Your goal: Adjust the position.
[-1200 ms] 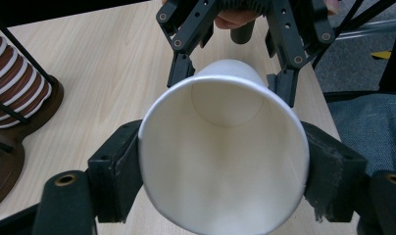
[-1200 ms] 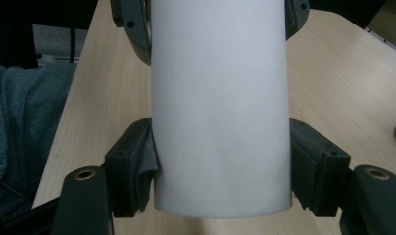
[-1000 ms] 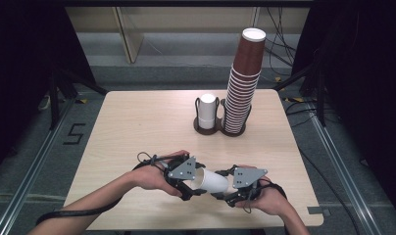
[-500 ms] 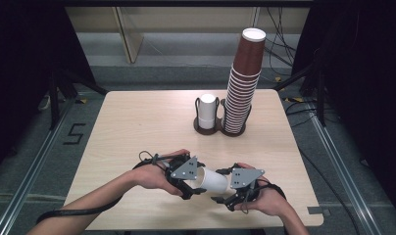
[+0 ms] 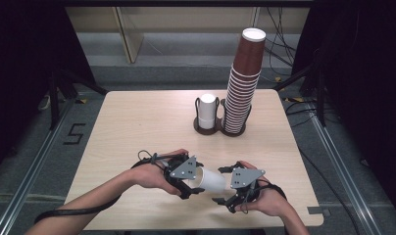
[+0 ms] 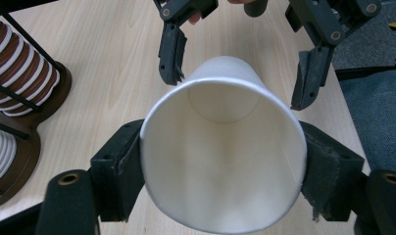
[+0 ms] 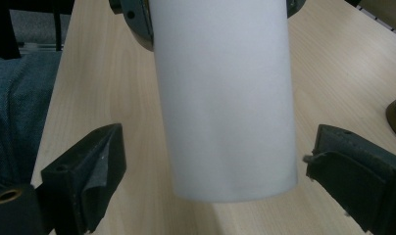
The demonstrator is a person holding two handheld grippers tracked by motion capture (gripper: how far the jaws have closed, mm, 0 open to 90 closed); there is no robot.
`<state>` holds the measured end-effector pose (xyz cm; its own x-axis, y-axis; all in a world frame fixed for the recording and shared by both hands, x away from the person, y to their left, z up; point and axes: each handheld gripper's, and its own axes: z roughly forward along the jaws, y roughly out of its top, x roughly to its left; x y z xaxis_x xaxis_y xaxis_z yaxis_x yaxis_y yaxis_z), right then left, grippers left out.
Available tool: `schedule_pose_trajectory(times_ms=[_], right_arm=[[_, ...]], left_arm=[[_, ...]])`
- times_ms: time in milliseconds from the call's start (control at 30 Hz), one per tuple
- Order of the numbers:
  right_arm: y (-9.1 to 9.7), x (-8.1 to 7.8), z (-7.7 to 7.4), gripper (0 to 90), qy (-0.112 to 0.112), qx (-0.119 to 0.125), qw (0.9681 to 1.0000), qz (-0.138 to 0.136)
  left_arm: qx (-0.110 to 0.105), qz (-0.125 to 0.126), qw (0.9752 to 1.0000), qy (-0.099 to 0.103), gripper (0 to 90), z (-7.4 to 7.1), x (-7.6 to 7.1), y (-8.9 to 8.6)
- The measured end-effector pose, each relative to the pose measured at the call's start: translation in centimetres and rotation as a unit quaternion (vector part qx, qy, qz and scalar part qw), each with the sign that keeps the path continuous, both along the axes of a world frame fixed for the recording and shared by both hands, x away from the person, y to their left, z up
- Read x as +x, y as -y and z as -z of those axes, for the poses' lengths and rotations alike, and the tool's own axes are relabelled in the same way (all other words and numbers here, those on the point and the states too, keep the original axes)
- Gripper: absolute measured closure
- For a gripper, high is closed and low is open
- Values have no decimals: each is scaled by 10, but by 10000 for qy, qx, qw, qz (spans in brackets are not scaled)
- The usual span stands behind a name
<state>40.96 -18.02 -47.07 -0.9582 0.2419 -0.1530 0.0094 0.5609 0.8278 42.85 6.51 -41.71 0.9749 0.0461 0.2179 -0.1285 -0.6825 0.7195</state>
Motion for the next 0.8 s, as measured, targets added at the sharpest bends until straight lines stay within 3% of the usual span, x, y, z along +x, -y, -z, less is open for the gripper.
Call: schedule_pose_trajectory(times_ms=[167,300,333,467,500,567,633,667,733,800], right_arm=[[11,-1,-7,30,159,16,9998,113],[16,-1,-8,33,176,32,9997,176],[17,-3,-7,34,73,39,9997,239],[20,-1,-8,45,126,21,9996,253],[20,-2,-11,54,55,26,9995,311],[20,0,-14,65,148,36,9994,318],[20,0,-15,70,128,47,9993,345],[19,1,-18,82,192,45,9993,331],[18,2,-19,89,239,22,9991,348],[13,4,-22,113,277,-19,9991,331]], left_arm=[[146,1,9999,-32,267,-3,2,-4],[224,-68,9997,49,267,-6,4,-5],[277,-71,9996,76,267,-7,5,-5],[474,-128,9987,116,267,-13,7,-5],[543,-129,9983,156,268,-14,8,-5],[795,-137,9964,276,267,-17,11,-5],[849,-138,9959,287,267,-18,12,-5],[996,-139,9944,317,267,-19,13,-4],[1056,-137,9938,327,267,-19,13,-3],[1240,-126,9916,351,266,-20,14,-1]])
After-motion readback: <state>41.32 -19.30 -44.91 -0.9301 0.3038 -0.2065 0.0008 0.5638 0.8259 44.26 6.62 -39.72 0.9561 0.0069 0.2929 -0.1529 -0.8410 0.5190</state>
